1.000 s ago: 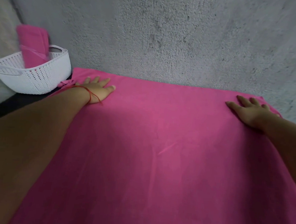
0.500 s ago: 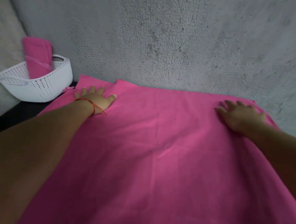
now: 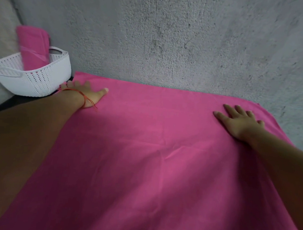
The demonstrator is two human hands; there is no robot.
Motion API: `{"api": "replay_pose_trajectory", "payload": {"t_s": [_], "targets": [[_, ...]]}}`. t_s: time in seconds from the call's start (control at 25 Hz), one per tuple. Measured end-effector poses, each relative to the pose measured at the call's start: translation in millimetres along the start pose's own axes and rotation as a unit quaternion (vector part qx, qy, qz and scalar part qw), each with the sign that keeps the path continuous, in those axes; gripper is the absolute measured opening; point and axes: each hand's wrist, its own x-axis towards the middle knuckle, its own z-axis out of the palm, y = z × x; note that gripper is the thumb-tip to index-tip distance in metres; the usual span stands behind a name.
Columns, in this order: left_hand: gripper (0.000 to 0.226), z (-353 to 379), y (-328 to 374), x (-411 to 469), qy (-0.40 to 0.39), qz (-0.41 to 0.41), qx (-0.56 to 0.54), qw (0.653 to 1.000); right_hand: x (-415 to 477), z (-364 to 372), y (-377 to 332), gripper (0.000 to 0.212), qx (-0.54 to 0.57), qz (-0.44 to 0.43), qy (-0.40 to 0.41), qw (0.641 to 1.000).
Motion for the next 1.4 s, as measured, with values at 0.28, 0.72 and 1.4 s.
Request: {"api": "replay_pose_trajectory", "payload": {"t_s": [0.28, 0.72, 1.4], "targets": [[0.065, -12, 30, -44, 0.144, 0.120, -0.020, 0.982, -7, -8, -4, 0.092, -0.008, 0.010, -0.017, 1.000], [0.105, 17, -77, -127, -0.006, 0.108, -0.049, 0.993, -148, -5, 60, 0.114, -0.017, -0.106, -0.010, 0.994], [0.090, 41, -149, -329, 0.002, 0.139, -0.029, 0.990, -291, -11, 132, 0.095, -0.014, -0.022, -0.010, 1.000]]}}
